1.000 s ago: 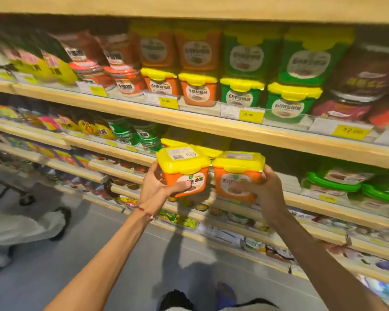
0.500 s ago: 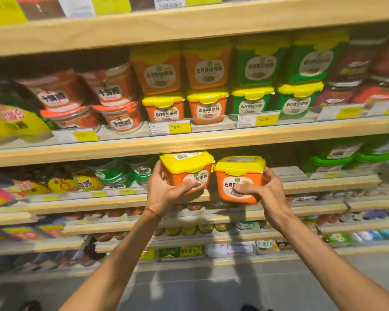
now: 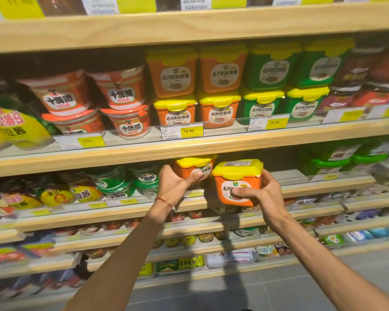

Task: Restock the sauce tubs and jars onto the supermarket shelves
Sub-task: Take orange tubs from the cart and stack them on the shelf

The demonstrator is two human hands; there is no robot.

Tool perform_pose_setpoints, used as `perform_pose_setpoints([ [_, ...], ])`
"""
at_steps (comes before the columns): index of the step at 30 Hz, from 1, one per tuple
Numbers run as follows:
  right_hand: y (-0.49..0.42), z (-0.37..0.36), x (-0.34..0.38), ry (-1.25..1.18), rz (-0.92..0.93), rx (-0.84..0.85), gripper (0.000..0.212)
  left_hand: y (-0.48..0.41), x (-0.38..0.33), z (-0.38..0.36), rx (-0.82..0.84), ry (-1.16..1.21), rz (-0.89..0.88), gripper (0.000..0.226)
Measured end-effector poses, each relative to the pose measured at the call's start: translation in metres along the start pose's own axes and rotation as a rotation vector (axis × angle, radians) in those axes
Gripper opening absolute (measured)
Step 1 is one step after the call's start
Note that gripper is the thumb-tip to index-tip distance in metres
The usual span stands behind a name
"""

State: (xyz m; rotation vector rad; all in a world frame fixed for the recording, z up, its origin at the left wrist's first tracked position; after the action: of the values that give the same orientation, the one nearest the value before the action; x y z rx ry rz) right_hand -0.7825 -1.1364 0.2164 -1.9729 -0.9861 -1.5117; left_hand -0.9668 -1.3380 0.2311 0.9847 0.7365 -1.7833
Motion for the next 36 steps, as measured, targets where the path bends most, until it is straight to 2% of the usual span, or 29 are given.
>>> perform_pose_setpoints([
  [2, -0.001, 0.000, 0.000, 0.009, 0.009, -0.001, 0.092, 0.000, 0.002, -0.002, -0.001, 0.016, -0.010, 0.049],
  [5, -0.004, 0.000, -0.001, 0.022, 0.024, -0.001, 0.096, 0.000, 0.009, -0.002, -0.009, 0.059, 0.011, 0.066],
  [7, -0.005, -0.001, -0.003, 0.015, 0.027, -0.004, 0.094, 0.002, 0.015, 0.001, -0.033, 0.102, 0.025, 0.066],
  [9, -0.006, -0.001, -0.006, 0.012, 0.024, 0.000, 0.092, 0.000, 0.025, 0.001, -0.061, 0.120, 0.023, 0.063],
  [14, -0.007, -0.002, -0.008, 0.022, 0.030, 0.000, 0.103, 0.001, 0.035, -0.005, -0.124, 0.090, 0.010, 0.056],
  [18, -0.004, 0.000, -0.008, 0.027, 0.029, 0.012, 0.104, 0.010, 0.033, -0.002, -0.183, 0.255, 0.097, 0.031],
  [19, -0.004, 0.001, -0.008, 0.033, 0.031, 0.013, 0.105, 0.008, 0.036, -0.001, -0.201, 0.303, 0.133, 0.036],
  [23, 0.001, 0.005, -0.005, 0.048, 0.038, 0.020, 0.104, 0.004, 0.039, 0.002, -0.252, 0.426, 0.187, 0.087],
  [24, 0.002, 0.005, -0.004, 0.049, 0.038, 0.023, 0.102, 0.005, 0.039, 0.002, -0.268, 0.418, 0.195, 0.091],
  [25, 0.003, 0.005, -0.004, 0.046, 0.035, 0.027, 0.099, 0.007, 0.038, 0.003, -0.286, 0.394, 0.196, 0.085],
  [28, 0.006, 0.008, -0.006, 0.030, 0.021, 0.027, 0.098, 0.012, 0.033, 0.011, -0.372, 0.285, 0.180, 0.040],
  [34, 0.010, 0.006, -0.011, 0.036, 0.005, 0.047, 0.105, 0.009, 0.031, 0.012, -0.376, 0.265, 0.199, 0.031],
  [36, 0.012, 0.004, -0.014, 0.037, -0.005, 0.055, 0.099, 0.009, 0.032, 0.011, -0.363, 0.229, 0.196, 0.049],
])
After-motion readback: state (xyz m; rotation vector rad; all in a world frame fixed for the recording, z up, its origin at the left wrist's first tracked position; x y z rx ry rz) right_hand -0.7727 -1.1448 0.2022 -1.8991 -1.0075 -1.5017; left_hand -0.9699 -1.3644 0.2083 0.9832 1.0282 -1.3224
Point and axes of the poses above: each hand's wrist, its own y-axis away from the middle knuckle, its own z-axis out of the back of the hand, x = y × z, the point moved 9 cm from there along -y, towards the middle knuckle, and after that the axes turned 12 degrees about -y, right-handed, at the moved point
